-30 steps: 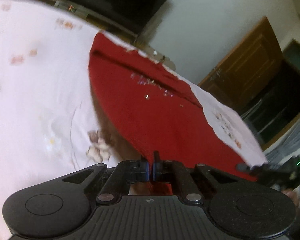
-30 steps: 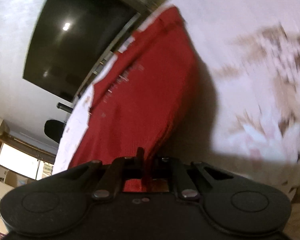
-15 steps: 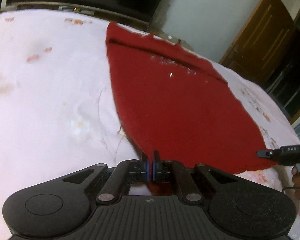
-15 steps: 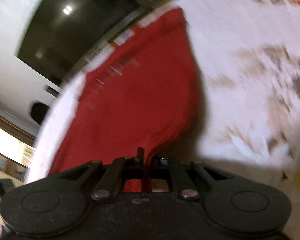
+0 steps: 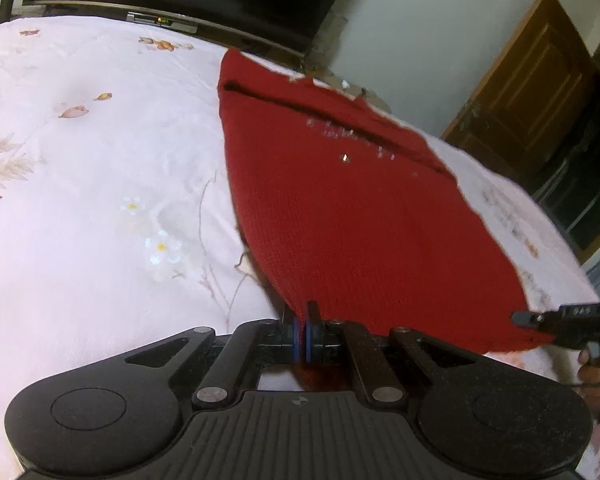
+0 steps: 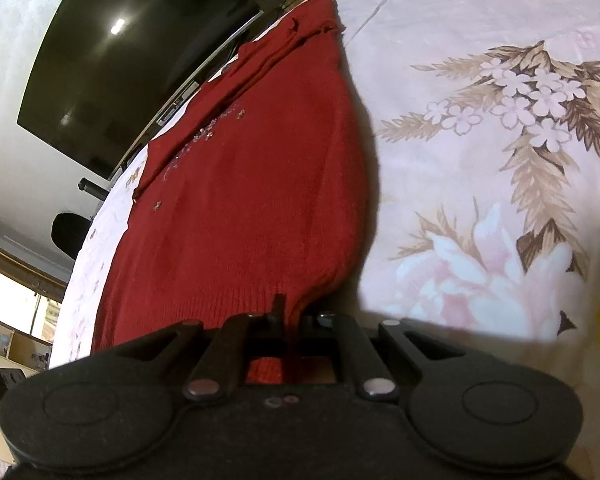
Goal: Fold small clothes
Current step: 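Lift the hem with both grippers and fold it toward the collar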
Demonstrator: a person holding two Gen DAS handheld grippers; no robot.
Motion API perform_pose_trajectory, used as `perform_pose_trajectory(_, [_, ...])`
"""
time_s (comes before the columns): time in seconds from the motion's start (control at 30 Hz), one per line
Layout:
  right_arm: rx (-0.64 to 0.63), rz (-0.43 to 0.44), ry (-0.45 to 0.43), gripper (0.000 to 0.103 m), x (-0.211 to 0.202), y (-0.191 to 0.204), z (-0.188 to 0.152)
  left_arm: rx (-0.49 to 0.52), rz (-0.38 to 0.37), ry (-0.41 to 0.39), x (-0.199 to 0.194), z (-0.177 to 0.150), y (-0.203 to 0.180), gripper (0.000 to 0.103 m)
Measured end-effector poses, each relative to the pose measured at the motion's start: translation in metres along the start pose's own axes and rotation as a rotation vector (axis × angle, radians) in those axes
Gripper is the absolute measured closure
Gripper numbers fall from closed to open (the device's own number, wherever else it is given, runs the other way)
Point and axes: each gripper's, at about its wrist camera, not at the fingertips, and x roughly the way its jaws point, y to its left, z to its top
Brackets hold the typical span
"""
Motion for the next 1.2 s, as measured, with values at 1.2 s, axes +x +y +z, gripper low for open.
perform_pose_trajectory(1.2, [-0.358, 0.025, -0.241, 0.098, -0.018, 0.09, 0.17, -0.003, -0.083, -0.281, 0.04, 0.198, -0.023, 0.1])
